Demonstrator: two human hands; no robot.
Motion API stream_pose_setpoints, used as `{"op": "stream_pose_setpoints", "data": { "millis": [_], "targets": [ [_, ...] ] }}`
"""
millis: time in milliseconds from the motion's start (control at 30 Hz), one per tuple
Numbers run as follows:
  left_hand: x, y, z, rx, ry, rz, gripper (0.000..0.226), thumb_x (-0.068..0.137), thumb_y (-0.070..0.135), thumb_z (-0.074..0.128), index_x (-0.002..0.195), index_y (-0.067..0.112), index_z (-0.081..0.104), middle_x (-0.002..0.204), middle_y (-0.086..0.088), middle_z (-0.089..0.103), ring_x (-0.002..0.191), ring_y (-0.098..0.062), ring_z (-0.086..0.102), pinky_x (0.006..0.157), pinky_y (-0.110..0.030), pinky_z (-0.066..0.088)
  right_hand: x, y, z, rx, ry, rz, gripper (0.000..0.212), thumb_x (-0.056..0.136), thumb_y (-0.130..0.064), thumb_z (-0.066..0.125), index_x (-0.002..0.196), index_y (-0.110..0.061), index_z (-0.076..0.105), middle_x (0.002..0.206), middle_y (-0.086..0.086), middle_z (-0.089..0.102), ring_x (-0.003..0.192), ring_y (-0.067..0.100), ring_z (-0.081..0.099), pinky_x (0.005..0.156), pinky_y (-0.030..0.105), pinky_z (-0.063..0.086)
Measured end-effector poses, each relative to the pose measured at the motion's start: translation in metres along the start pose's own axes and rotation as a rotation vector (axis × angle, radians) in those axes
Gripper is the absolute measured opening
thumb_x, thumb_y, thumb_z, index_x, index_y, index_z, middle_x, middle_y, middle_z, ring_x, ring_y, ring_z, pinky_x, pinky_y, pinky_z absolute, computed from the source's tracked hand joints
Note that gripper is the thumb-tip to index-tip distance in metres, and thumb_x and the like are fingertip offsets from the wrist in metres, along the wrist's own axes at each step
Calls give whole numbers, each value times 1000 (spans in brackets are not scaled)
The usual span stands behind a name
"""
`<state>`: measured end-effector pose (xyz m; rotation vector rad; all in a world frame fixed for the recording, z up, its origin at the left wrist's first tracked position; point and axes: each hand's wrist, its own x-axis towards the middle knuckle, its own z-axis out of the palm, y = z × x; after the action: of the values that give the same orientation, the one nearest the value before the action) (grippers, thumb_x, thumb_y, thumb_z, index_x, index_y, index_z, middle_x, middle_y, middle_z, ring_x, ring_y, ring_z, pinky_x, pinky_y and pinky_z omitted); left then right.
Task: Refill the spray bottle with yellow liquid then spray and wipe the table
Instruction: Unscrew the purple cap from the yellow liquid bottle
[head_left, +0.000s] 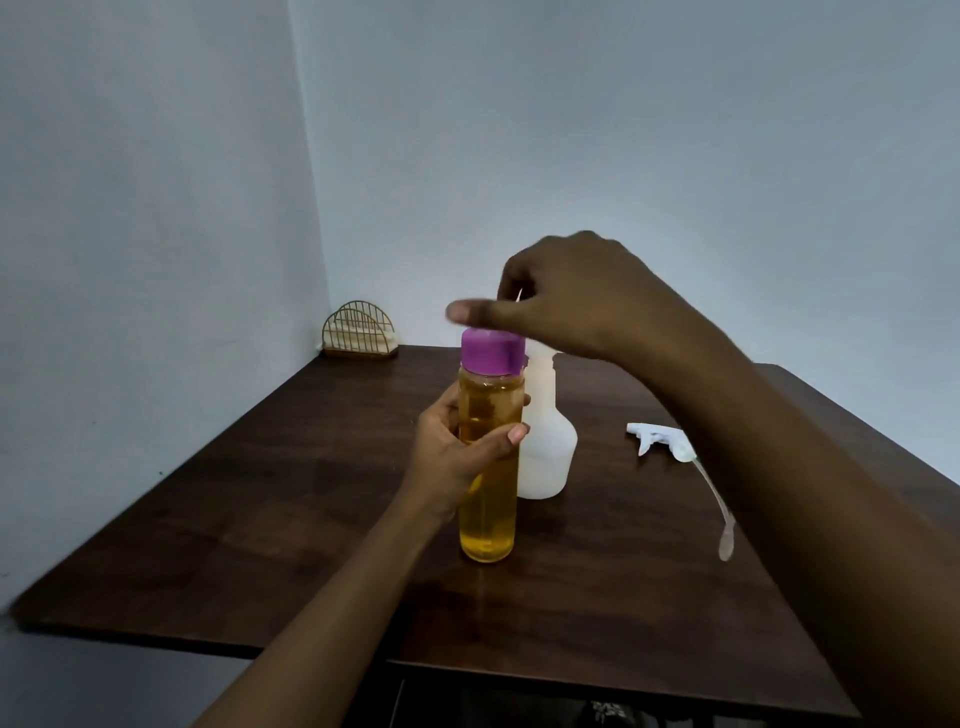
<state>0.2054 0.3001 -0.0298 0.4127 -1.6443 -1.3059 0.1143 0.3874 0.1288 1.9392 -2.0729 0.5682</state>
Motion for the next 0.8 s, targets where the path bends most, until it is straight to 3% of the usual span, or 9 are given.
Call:
{"op": "stream_pose_setpoints", "data": {
  "millis": [67,133,233,367,467,533,600,700,800],
  "targets": [
    [0,0,0,0,18,-13,57,55,40,77,107,23,60,100,0,74,98,-25,68,89,-49,53,13,-13,1,-233,-49,-40,59,69,-78,50,69,-20,55,71,-1,54,75,18,52,63,28,39],
    [-1,0,1,-8,28,-20,60,53,41,79,107,22,60,99,0,74,98,-26,68,90,-51,52,24,-16,-5,-276,-147,-105,52,68,-68,64,66,-18,54,65,0,53,67,17,53,56,24,40],
    [0,1,2,-1,32,-33,64,52,45,80,108,21,61,102,-3,73,100,-28,67,90,-52,51,39,-4,-18,-69,-445,-201,29,74,-37,75,95,-18,66,92,-4,67,74,9,63,56,15,47],
    [0,0,1,2,29,-49,59,54,43,77,107,25,60,102,-2,72,100,-28,67,91,-53,51,40,18,-23,182,-726,-271,58,75,-14,75,126,-30,50,125,-19,52,120,2,47,89,13,40],
    [0,-2,1,2,24,-50,58,54,42,77,107,26,60,102,0,73,100,-26,67,90,-51,52,32,26,-25,344,-494,-200,52,74,-39,71,123,-27,56,126,-16,56,113,1,54,84,16,46],
    [1,-2,1,5,30,-48,61,53,43,77,109,25,60,104,-2,72,101,-28,66,90,-51,52,27,19,-22,234,-219,-84,47,72,-56,67,100,-18,69,97,-4,71,87,8,66,67,21,51],
    [1,-3,1,-1,34,-41,62,53,42,77,108,22,60,104,-3,72,100,-28,67,90,-52,52,24,6,-11,-62,-81,-41,59,67,-69,63,82,-12,68,69,0,65,74,15,64,64,27,48],
    [1,-3,1,-5,37,-34,60,53,40,77,107,19,61,101,-3,73,99,-27,67,89,-50,52,21,-7,3,-204,-69,-114,53,68,-65,66,79,-14,60,71,-1,58,76,18,56,64,27,45],
    [1,-4,0,-6,30,-34,56,53,39,77,105,22,62,100,-2,73,98,-26,68,89,-48,53,23,3,-8,-104,-222,-181,35,75,-46,71,98,-19,69,96,-3,69,86,14,62,66,24,46]
  ]
}}
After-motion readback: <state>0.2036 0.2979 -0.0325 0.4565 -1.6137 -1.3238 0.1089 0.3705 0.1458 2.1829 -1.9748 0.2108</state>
